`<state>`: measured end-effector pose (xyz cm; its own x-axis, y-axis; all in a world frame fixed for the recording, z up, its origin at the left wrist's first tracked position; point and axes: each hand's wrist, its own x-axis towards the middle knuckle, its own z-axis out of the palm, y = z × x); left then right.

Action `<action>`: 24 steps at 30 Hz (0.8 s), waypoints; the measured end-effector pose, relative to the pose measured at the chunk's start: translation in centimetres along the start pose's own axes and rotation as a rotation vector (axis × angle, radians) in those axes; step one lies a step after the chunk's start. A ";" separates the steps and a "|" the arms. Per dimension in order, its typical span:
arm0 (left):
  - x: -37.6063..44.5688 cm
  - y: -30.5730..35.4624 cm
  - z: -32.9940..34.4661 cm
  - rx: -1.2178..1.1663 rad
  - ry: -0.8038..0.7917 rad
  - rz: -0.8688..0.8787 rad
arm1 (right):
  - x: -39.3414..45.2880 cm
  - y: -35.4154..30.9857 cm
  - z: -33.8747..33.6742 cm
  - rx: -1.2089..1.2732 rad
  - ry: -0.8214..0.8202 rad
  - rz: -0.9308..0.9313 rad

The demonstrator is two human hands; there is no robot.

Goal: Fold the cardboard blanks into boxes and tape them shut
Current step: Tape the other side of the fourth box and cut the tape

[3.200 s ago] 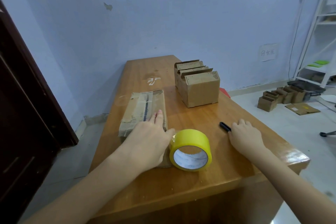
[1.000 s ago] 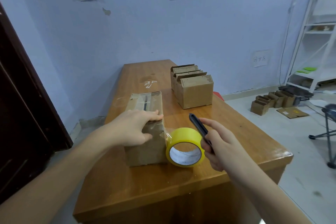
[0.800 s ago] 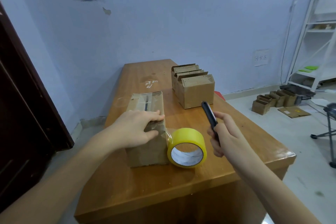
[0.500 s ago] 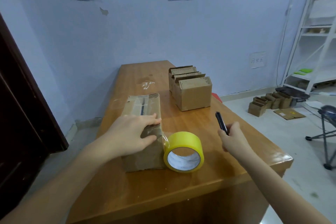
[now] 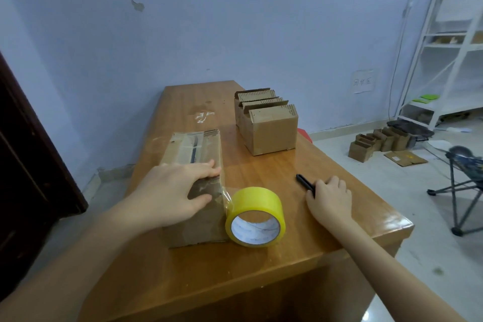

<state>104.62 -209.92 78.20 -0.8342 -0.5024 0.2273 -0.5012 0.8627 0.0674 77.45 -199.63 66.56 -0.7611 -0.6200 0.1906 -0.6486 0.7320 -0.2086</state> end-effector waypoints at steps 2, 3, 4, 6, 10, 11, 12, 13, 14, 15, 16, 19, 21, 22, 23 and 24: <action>0.0 0.0 0.0 0.016 -0.014 -0.005 | -0.4 -1.0 -1.4 0.090 0.081 -0.064; 0.0 0.0 0.0 0.019 -0.014 -0.006 | -0.7 -1.8 -2.4 0.222 0.144 -0.131; 0.0 0.0 0.0 0.018 -0.012 -0.007 | -1.0 -2.9 -3.6 0.376 0.175 -0.222; -0.1 0.0 0.1 0.016 -0.014 -0.008 | -2.0 -5.3 -6.7 0.596 0.087 -0.451; 0.0 0.2 0.0 0.021 -0.020 -0.027 | -3.1 -9.7 -10.3 0.382 -0.426 -0.724; 0.0 0.2 0.0 0.017 -0.021 -0.034 | -3.1 -10.4 -10.3 0.321 -0.512 -0.738; 0.0 0.3 -0.1 0.012 -0.025 -0.041 | -3.0 -10.8 -10.1 0.280 -0.569 -0.740; -0.1 0.3 -0.1 0.008 -0.031 -0.044 | -2.9 -11.0 -9.7 0.273 -0.600 -0.738; -0.1 0.4 -0.2 0.006 -0.032 -0.043 | -2.6 -10.8 -9.4 0.313 -0.616 -0.735; -0.1 0.4 -0.2 0.005 -0.031 -0.041 | -2.3 -10.4 -9.3 0.385 -0.629 -0.725; -0.1 0.5 -0.2 0.001 -0.031 -0.041 | -2.2 -9.9 -9.3 0.473 -0.649 -0.704; 0.0 0.5 -0.3 -0.003 -0.039 -0.045 | -2.4 -8.6 -9.2 0.636 -0.672 -0.624; 0.1 0.5 -0.3 -0.014 -0.041 -0.051 | -2.8 -8.2 -8.7 0.629 -0.615 -0.601; 0.1 0.4 -0.3 -0.027 -0.034 -0.055 | -2.9 -8.0 -8.5 0.608 -0.576 -0.600; 0.0 0.4 -0.3 -0.039 -0.024 -0.058 | -2.9 -7.6 -8.4 0.571 -0.528 -0.599; 0.0 0.4 -0.2 -0.044 -0.013 -0.059 | -2.8 -7.2 -8.3 0.514 -0.470 -0.595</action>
<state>104.48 -209.52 78.43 -0.8067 -0.5527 0.2091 -0.5390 0.8333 0.1232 84.32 -200.80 75.46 -0.1524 -0.9882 0.0170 -0.7738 0.1086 -0.6240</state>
